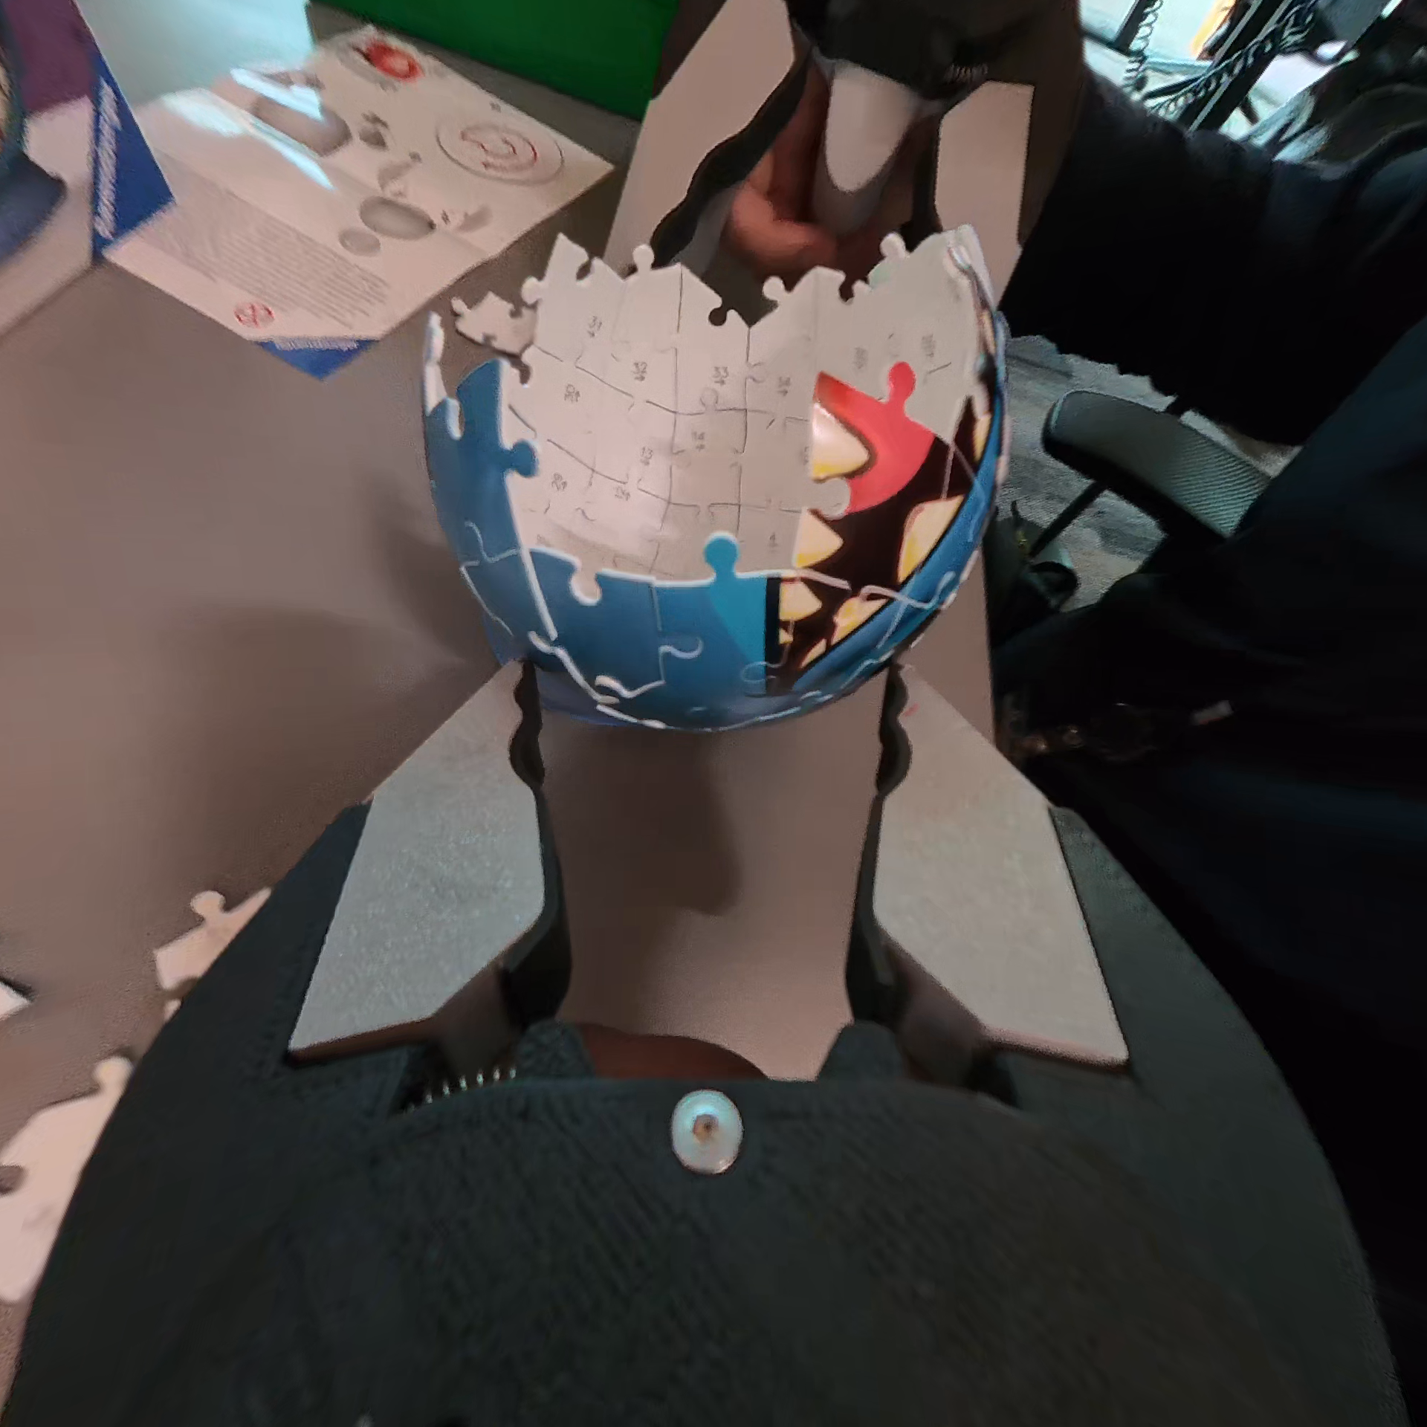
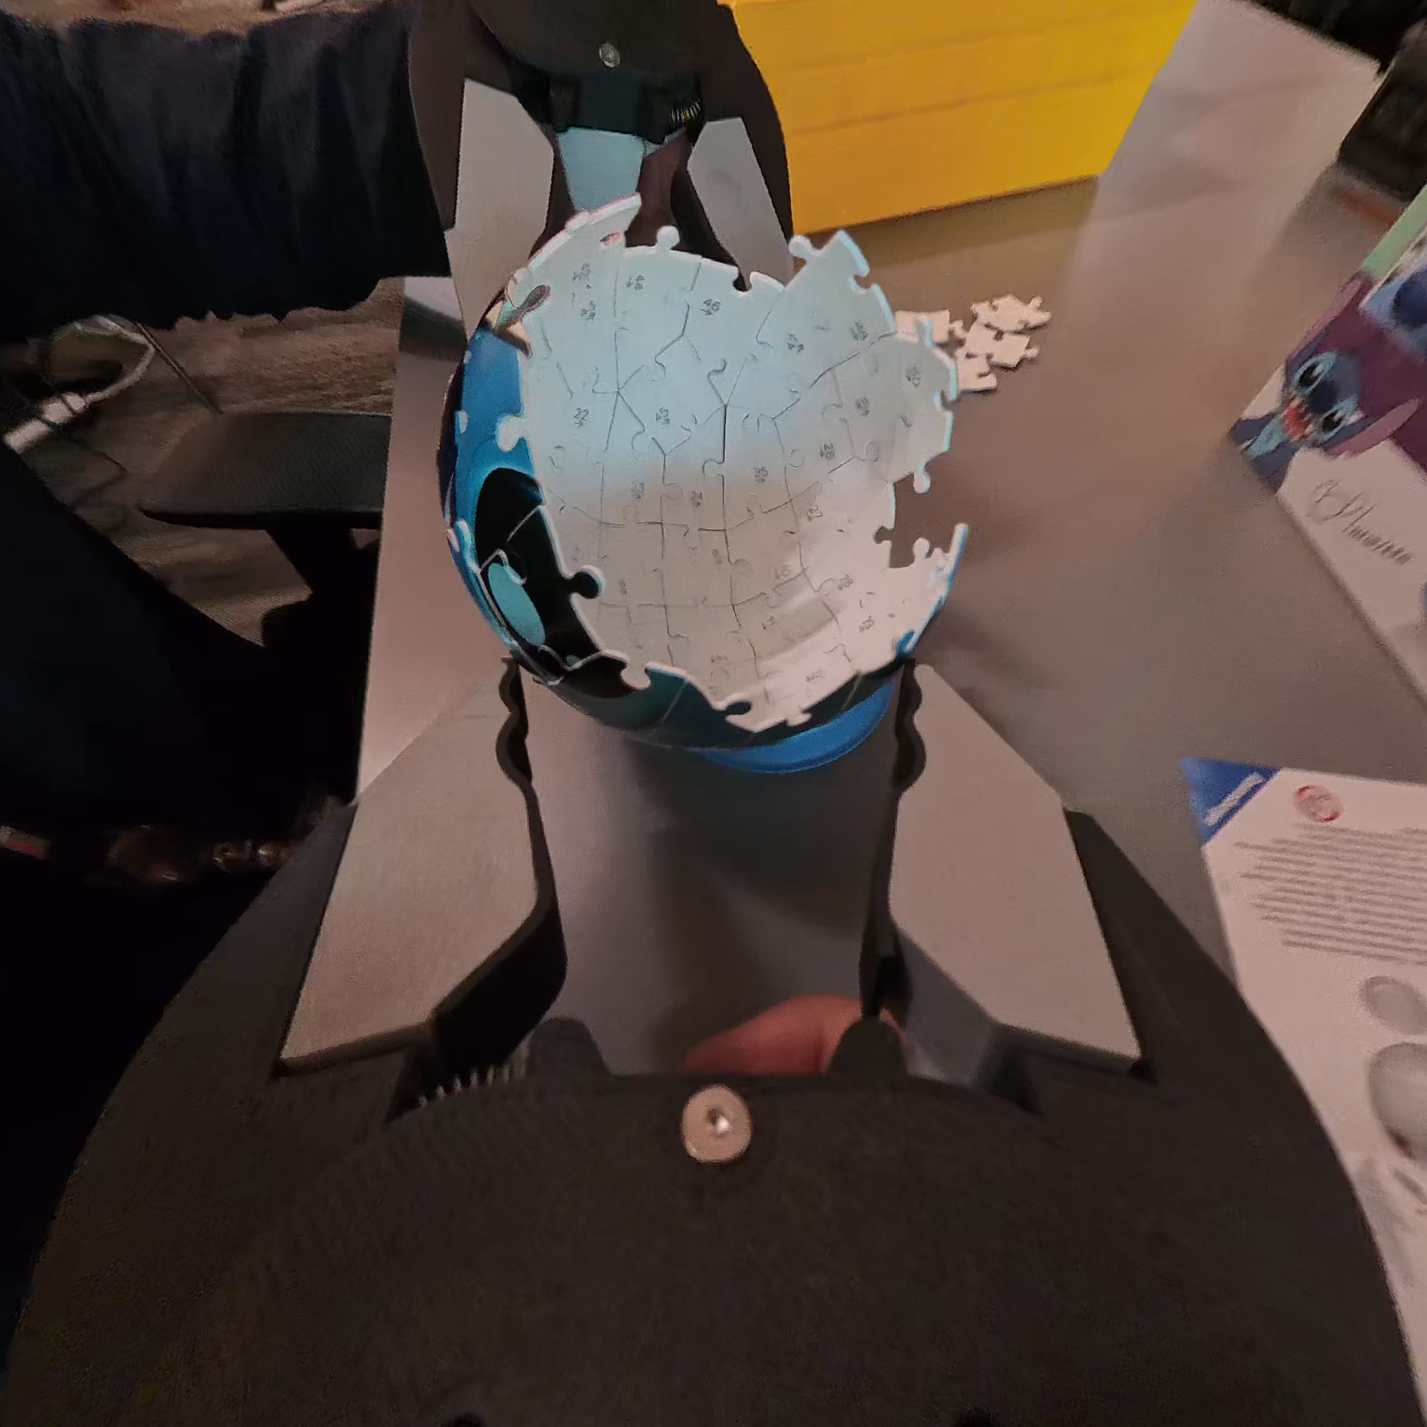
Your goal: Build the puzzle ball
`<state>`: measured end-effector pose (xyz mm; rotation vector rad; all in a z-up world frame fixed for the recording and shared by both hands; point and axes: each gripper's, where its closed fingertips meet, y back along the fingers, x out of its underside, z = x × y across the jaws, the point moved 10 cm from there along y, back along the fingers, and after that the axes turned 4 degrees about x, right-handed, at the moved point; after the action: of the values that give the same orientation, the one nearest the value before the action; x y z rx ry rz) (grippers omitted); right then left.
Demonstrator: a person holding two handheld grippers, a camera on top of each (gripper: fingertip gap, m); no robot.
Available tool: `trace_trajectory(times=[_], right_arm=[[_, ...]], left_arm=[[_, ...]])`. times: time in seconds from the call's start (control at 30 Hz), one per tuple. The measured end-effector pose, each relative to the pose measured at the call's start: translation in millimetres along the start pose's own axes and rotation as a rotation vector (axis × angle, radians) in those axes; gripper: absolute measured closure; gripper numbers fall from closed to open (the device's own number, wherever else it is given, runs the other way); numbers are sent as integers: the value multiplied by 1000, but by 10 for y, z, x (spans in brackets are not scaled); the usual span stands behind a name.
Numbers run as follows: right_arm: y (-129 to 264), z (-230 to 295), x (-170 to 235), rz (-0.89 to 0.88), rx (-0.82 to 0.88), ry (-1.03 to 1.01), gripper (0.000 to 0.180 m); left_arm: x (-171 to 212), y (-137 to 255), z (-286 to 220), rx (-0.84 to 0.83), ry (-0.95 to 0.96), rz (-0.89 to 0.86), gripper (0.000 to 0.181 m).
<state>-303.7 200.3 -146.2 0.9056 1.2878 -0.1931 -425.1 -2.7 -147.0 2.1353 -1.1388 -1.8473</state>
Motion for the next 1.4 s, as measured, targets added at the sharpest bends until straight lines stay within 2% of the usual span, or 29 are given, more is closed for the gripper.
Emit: trace_trajectory(times=[0.2,0.43,0.6,0.67,0.87,1.0,1.13,1.23,1.4], right_arm=[[41,-17,-42,3,-110,-254,86],[-15,-205,10,74,-169,-396,92],[-18,-285,38,99,-224,-422,95],[-3,-288,51,100,-211,-403,89],[59,-124,68,16,-25,-216,61],[-20,31,83,28,119,-66,58],[-113,122,77,10,121,-44,65],[-109,80,57,-1,140,-95,77],[-105,50,-5,4,88,-226,77]], left_arm=[[19,14,-17,116,222,-22,95],[71,38,106,121,330,-76,97],[113,100,108,12,249,-91,90],[111,110,57,-31,205,-98,89],[78,30,-51,-220,-25,-56,78],[76,-84,-48,-260,-129,-56,80],[82,-137,-52,-209,-116,-111,81],[74,-131,-58,-199,-78,-104,81],[7,-87,-53,-148,39,-64,82]])
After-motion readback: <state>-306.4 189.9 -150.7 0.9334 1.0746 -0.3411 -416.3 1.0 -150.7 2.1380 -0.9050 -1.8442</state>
